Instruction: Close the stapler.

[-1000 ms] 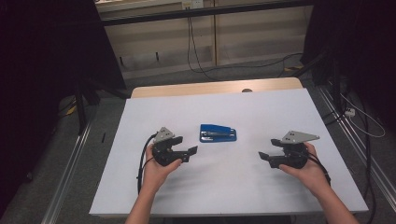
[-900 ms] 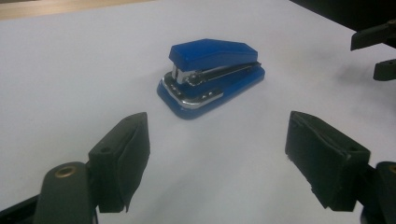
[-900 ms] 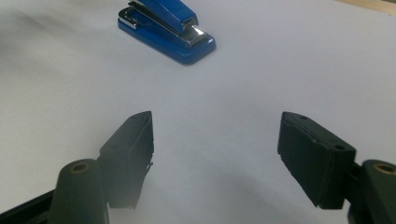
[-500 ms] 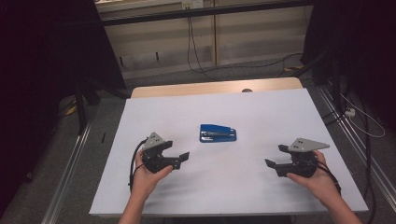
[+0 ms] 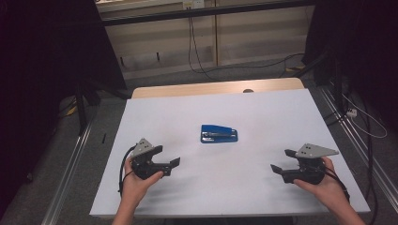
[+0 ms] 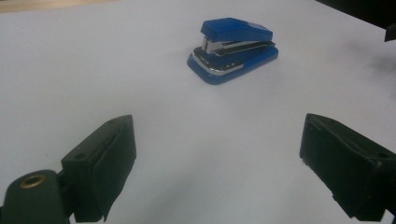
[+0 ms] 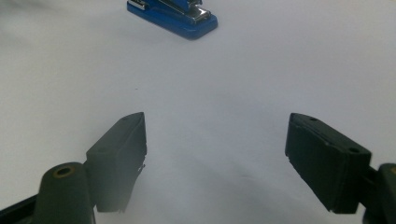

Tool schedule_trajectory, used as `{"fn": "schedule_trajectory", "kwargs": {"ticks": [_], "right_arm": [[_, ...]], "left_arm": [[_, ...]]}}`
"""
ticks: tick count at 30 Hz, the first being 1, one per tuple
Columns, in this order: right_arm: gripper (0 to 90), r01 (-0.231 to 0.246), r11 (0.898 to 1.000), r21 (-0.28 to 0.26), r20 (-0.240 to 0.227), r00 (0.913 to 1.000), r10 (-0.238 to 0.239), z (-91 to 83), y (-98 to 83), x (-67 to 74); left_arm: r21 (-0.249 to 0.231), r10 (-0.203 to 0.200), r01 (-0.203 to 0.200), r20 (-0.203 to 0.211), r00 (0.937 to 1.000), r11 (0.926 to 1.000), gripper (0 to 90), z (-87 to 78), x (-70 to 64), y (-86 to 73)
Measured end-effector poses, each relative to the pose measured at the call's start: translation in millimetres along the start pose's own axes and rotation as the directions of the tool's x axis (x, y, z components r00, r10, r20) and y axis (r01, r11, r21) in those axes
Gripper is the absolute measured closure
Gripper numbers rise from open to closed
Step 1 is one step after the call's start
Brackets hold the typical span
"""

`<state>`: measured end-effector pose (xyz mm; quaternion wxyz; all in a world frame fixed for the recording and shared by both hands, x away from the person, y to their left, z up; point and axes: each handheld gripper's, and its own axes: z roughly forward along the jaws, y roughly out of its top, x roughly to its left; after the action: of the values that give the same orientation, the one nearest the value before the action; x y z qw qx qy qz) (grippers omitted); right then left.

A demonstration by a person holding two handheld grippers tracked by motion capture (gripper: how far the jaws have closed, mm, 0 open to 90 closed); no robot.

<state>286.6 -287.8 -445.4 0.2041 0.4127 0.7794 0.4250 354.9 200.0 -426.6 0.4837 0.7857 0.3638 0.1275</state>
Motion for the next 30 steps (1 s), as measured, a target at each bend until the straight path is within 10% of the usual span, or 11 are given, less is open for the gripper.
{"fn": "schedule_trajectory", "kwargs": {"ticks": [30], "right_arm": [[18.9, -0.008, 1.0, -0.007, 0.0, 1.0, 0.008, -8.4, -9.7, 0.5]], "left_arm": [[0.003, 0.01, -0.01, -0.018, 0.9998, 0.9999, 9.6, -22.8, 11.7, -15.8]]}}
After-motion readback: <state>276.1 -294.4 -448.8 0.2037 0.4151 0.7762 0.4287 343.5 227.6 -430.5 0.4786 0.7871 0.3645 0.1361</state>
